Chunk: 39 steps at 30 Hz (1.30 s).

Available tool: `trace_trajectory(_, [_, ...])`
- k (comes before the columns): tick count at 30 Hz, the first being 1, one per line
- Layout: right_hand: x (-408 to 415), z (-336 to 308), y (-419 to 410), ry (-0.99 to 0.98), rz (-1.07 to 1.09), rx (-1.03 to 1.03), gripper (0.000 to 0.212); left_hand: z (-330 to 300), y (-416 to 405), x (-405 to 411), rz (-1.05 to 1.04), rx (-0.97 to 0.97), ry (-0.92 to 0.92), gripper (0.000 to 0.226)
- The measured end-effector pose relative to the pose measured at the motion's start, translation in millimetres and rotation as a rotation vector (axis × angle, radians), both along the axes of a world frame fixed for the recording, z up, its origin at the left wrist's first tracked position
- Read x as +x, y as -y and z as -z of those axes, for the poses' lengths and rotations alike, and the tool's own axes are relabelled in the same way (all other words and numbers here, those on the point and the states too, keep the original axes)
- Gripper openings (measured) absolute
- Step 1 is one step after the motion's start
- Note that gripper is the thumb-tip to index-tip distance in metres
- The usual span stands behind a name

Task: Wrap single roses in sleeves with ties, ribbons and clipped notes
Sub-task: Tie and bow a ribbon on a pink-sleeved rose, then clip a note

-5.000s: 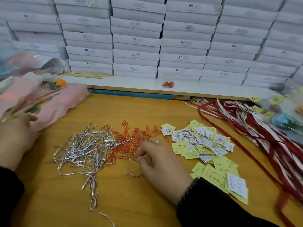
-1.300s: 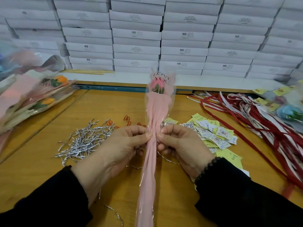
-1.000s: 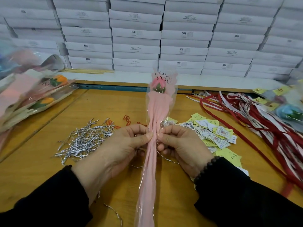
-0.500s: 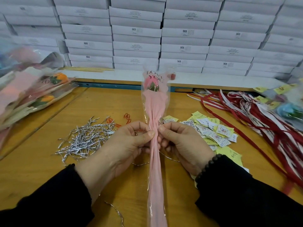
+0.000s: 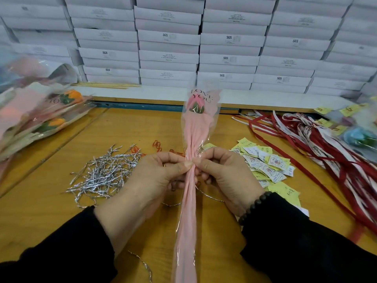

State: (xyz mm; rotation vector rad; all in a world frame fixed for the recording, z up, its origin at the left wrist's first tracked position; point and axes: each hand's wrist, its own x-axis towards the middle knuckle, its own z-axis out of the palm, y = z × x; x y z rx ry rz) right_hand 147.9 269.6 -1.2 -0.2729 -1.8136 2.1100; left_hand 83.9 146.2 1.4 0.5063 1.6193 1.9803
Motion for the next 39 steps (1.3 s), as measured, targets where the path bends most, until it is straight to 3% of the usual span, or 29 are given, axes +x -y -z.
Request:
trace_trajectory(3, [-1,1,0,0.002,0.020,0.008,0.019,-1,-1,3,-0.036,0.002,-0.026,0.004])
trace_trajectory(10, [2,-1,3,-0.019,0.049,-0.006,0.020,-4,-3,8,-0.068,0.008,-0.125,0.010])
trace_trajectory(16, [5,-2,2,0.015,0.032,0.025,0.016,-4,-1,10,-0.054,-0.011,-0.086,0.012])
trace_trajectory(19, [5,-7,-5,0.111,-0.028,0.222,0.018,-4,0,5,-0.088,-0.022,-0.003,0.009])
trace_trajectory(23, [9,-14,-16,0.316,-0.086,0.828,0.012,-2,1,0,-0.134,-0.016,0.042,0.015])
trace_trajectory(25, [11,-16,-16,0.414,-0.153,0.965,0.015,-1,1,-1,-0.142,0.017,0.066,0.016])
trace_trajectory(33, [11,-18,-7,0.543,-0.143,1.226,0.005,-5,0,2,-0.146,0.084,0.128,0.015])
trace_trajectory(39, [14,-26,-11,0.591,-0.188,1.212,0.010,-8,0,5,-0.160,0.072,0.145,0.010])
